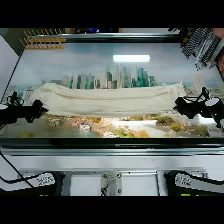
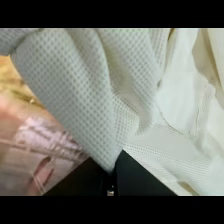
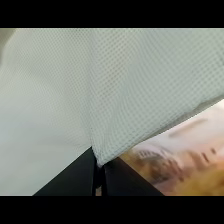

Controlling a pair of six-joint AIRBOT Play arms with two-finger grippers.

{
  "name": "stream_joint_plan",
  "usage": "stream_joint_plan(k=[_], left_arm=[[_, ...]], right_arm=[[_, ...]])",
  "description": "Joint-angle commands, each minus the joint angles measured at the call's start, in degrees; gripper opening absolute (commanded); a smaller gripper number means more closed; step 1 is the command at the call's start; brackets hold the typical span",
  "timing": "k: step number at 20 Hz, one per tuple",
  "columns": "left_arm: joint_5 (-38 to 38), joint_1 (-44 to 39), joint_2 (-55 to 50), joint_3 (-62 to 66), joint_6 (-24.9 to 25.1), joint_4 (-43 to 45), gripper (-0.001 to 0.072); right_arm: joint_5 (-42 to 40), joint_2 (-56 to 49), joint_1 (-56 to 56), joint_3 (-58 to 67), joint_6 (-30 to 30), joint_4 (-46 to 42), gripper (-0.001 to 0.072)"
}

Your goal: Fold the clothes and pants, and hang the long-sleeved shirts on hangers.

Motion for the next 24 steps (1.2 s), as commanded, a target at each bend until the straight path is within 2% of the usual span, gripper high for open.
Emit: stream_joint_plan(k=[1, 5, 9, 12, 13, 14, 15, 16, 18, 22, 23, 24], left_arm=[[-2.25, 3.43, 6.93, -7.54, 2.05, 7.63, 0.0018], [-5.57, 5.09, 13.68, -14.53, 6.93, 8.96, 0.0018], [-4.92, 6.8, 19.37, -19.39, 7.1, 8.96, 0.0018], [-5.77, 6.78, 21.66, -19.08, 7.08, 8.92, 0.0018], [-7.06, 6.78, 22.14, -17.86, 7.06, 8.94, 0.0131], [-8.31, 6.78, 22.6, -16.28, 6.8, 8.92, 0.0482], [-9.49, 6.78, 23.15, -14.1, 5.81, 8.9, 0.0644], [-10.99, 6.78, 23.8, -11.78, 5.33, 8.9, 0.0609], [-14.19, 6.03, 25.75, -7.08, 3.74, 8.61, 0.0608], [-15.54, -2.51, 29.73, -1.64, -1.2, 8.41, 0.0606], [-14.69, -6.21, 30.4, -1.4, -3.3, 8.41, 0.0539], [-13.92, -9.99, 30.75, -1.42, -4.85, 8.39, 0.0204]], right_arm=[[8.24, 5.97, 0.04, -3.41, 3.56, -14.27, 0.0026], [10.27, 14.69, 0.04, -12.07, 3.56, -16.39, 0.0026], [12.76, 19.87, 0.04, -18.4, 3.58, -16.35, 0.0027], [13.84, 20.15, -0.09, -18.58, 3.58, -16.31, 0.0038], [14.14, 20.15, -0.09, -18.1, 3.58, -16.33, 0.0058], [15.32, 20.15, -0.35, -16.9, 3.54, -16.24, 0.0348], [17.73, 20.15, -0.98, -14.99, 2.73, -16.06, 0.0715], [21.16, 20.15, -2.16, -12.17, 0.2, -15.91, 0.0712], [27.54, 20.11, -6.01, -5.22, -3.54, -15.93, 0.0712], [29.7, 16.02, -17.18, 6.78, -9.46, -15.65, 0.0712], [29.79, 13.22, -19.5, 8.76, -11.5, -15.06, 0.0712], [30.38, 9.44, -21.81, 10.82, -13.49, -14.36, 0.0712]])
